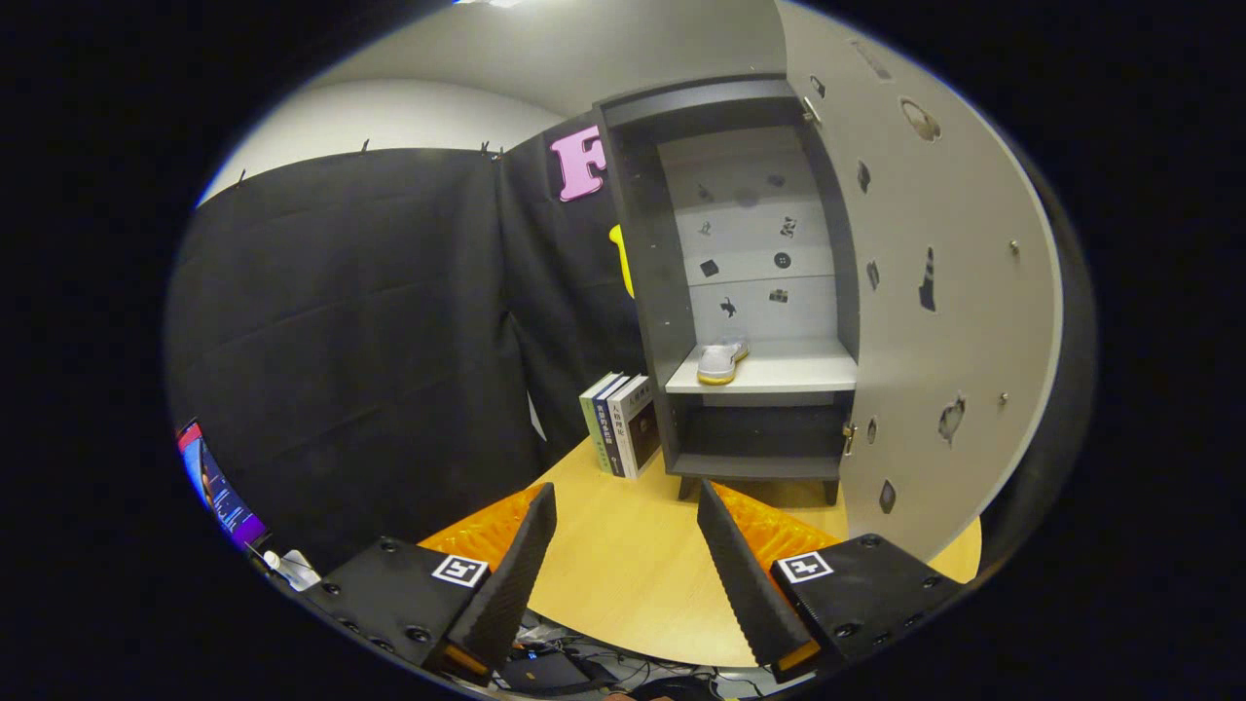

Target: Open the shoe cabinet door, grab the shoes and put them into the shoe cabinet, then close the shoe cabinet door.

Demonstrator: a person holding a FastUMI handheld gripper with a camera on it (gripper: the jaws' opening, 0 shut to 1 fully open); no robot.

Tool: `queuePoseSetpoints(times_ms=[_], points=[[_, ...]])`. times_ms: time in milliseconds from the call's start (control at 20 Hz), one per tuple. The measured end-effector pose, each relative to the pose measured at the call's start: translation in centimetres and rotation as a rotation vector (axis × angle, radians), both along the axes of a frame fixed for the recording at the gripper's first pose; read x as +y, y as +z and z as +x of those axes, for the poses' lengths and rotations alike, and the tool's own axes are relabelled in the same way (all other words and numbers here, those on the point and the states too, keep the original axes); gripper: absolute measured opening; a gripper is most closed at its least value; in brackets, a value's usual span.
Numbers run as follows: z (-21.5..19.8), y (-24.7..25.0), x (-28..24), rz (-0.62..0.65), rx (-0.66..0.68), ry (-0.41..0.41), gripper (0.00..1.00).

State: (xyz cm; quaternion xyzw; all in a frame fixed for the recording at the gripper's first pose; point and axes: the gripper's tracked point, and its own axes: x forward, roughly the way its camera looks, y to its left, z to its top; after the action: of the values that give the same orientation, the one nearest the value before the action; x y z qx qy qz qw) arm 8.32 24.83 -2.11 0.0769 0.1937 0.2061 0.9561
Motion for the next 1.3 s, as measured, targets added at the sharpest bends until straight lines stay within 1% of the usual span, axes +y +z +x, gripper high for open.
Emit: queuePoseSetpoints(times_ms=[100, 200, 400, 550, 650, 700, 750, 900, 1050, 1200, 1300], points=[[2.0, -2.0, 0.5, -0.045, 0.005, 0.007, 0.93], [3.9, -4.6, 0.4, -0.080, 0.041, 0.001, 0.94], [7.6, -10.8, -1.3, -0.118, 0.165, -0.058, 0.97], [9.6, -16.3, -3.3, -0.201, 0.240, -0.098, 0.97], [10.1, -20.4, -4.8, -0.253, 0.310, -0.126, 0.97], [10.0, -22.5, -5.3, -0.260, 0.356, -0.133, 0.97], [10.2, -24.3, -5.7, -0.265, 0.377, -0.134, 0.98], [9.6, -28.9, -7.8, -0.268, 0.449, -0.173, 0.97], [8.9, -32.9, -9.3, -0.272, 0.533, -0.211, 0.98], [8.8, -36.2, -9.3, -0.293, 0.595, -0.200, 0.98], [8.8, -37.7, -9.2, -0.305, 0.632, -0.222, 0.98]])
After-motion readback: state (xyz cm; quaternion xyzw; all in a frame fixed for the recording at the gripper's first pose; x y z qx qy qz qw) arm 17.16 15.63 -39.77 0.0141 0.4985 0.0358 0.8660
